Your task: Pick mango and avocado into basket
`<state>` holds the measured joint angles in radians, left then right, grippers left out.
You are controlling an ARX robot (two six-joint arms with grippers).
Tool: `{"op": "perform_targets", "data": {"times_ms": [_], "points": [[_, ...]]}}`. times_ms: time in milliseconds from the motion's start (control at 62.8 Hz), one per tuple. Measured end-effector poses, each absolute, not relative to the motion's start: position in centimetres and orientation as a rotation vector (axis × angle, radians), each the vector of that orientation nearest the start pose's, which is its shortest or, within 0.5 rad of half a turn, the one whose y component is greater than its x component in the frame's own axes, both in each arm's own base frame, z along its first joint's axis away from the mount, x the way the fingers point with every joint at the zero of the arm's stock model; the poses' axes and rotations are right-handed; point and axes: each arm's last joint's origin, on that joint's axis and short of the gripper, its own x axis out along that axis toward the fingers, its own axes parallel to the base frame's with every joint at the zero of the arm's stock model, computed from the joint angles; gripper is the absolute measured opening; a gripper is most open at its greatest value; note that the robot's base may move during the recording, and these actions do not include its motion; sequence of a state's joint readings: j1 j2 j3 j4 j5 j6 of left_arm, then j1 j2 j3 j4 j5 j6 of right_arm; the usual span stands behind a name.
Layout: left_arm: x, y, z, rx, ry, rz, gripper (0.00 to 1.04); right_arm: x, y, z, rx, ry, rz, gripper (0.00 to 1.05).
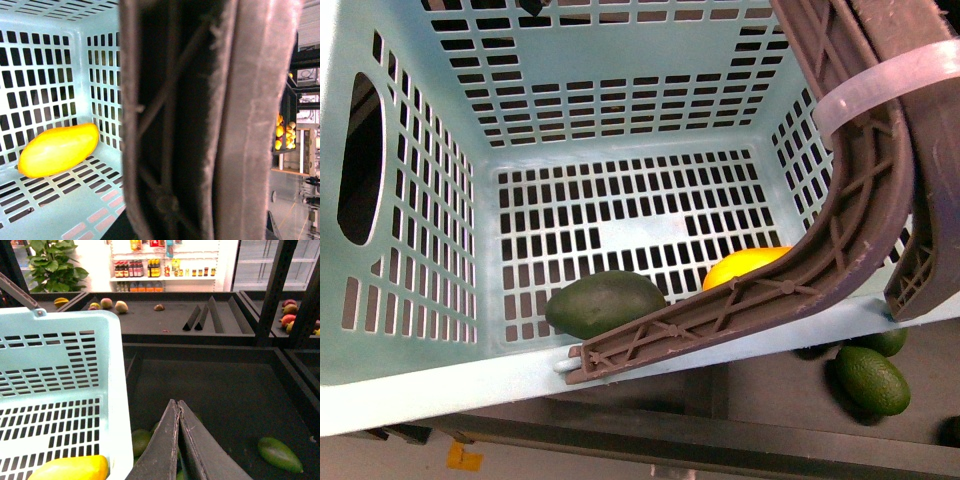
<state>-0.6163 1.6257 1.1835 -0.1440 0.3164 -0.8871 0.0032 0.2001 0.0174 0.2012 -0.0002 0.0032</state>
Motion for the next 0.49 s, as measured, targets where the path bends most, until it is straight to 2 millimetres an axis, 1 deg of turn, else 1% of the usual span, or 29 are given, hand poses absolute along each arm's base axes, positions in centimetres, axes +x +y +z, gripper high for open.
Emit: {"op": "perform_targets", "data": {"times_ms": [111,191,255,414,493], "points": [[28.9,-21.6,26.4,-0.706,0.953,-0.573,0.14,10.8,0.0,17.2,0.003,-0.018,0.003,0.02],[28.9,-21.6,26.4,-0.706,0.953,-0.573,0.14,10.2,0.0,16.8,0.003,0.015,0.003,0.02],[28.9,-21.6,26.4,-0.706,0.953,-0.57,0.14,9.8,0.0,16.9,0.003,-0.01,0.003,0.02],[28.9,-21.6,26.4,-0.707,0.953,-0.571,0.14,9.7,0.0,16.9,0.003,-0.012,0.003,0.02],[28.9,-21.6,26.4,-0.705,0.952,-0.572,0.14,9.7,0.0,16.9,0.003,-0.013,0.003,0.15]]}}
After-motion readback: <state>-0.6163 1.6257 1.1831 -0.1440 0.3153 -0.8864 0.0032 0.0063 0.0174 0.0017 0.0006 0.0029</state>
